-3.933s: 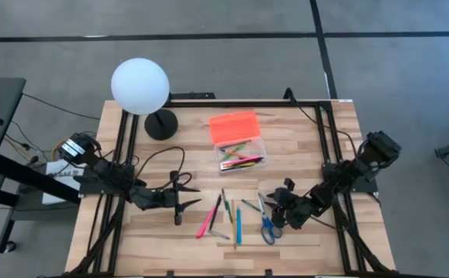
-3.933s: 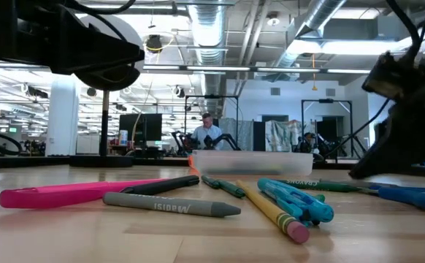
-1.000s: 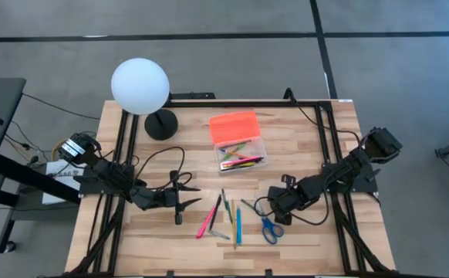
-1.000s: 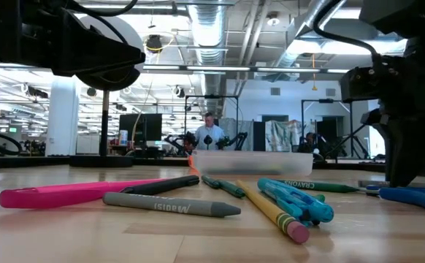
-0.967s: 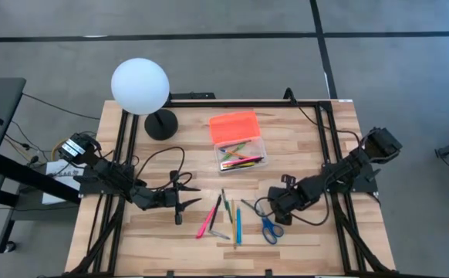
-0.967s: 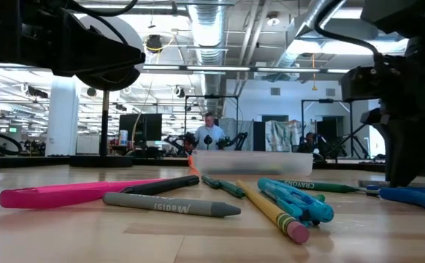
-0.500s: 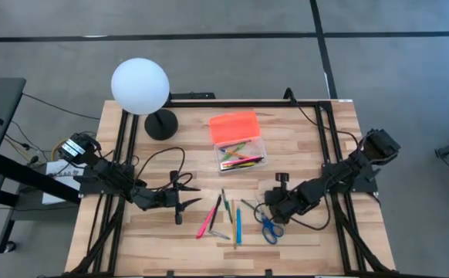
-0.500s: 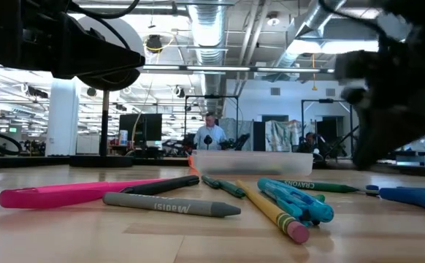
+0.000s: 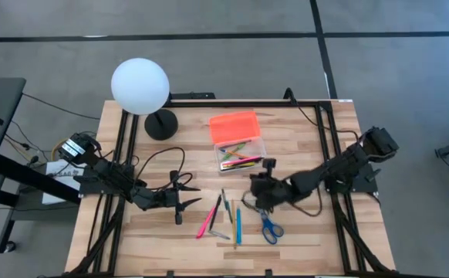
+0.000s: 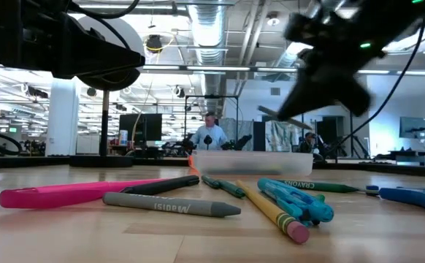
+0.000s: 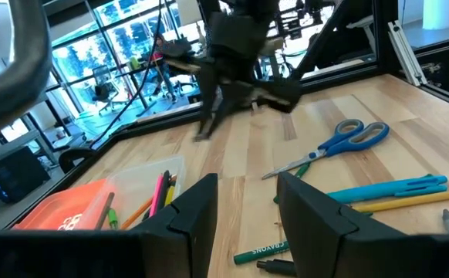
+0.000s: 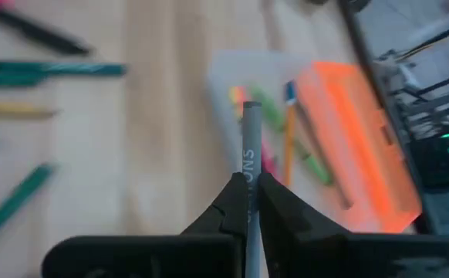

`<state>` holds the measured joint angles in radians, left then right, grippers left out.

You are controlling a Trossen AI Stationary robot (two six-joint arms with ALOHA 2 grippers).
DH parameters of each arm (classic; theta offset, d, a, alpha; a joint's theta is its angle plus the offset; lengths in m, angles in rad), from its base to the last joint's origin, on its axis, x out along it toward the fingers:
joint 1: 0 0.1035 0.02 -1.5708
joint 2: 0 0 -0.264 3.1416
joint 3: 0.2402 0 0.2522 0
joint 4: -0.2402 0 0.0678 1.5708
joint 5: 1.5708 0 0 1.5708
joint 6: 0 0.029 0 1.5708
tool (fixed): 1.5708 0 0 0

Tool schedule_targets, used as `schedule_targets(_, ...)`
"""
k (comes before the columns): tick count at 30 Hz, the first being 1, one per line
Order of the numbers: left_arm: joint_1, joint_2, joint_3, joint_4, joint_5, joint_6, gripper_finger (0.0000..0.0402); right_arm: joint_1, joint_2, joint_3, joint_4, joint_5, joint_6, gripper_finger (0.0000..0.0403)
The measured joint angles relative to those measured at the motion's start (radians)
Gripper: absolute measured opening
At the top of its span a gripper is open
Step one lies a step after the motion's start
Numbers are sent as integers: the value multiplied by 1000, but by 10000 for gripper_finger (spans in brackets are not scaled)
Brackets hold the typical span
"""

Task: Pick & place school supplies into a supply box
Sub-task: Put the gray crayon into the orange supply box

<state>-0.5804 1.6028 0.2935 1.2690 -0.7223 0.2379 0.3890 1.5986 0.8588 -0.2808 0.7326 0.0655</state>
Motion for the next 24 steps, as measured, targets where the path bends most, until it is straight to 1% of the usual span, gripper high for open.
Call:
schedule_targets(4,0,0,0,0,0,-1,131,-102,0,0,69,-1,-90,5)
schedule_targets(6,0,0,0,-1,0,-3,131,-155,0,0,90,-22,-118,8)
schedule_targets(12,0,0,0,-24,0,-17,131,-301,10,2,127,-185,-147,14)
schedule_targets(14,0,0,0,-32,0,-23,131,-334,13,1,126,-210,-154,13)
schedule_targets(17,0,0,0,-48,0,-39,131,-372,34,4,170,-243,-156,11)
schedule_targets(19,0,0,0,-50,0,-40,131,-394,37,-1,162,-268,-156,12)
schedule_targets(21,0,0,0,-54,-1,-43,131,-412,55,5,201,-288,-155,16)
schedule_targets(24,0,0,0,-54,-1,-43,131,-435,60,0,187,-297,-153,23)
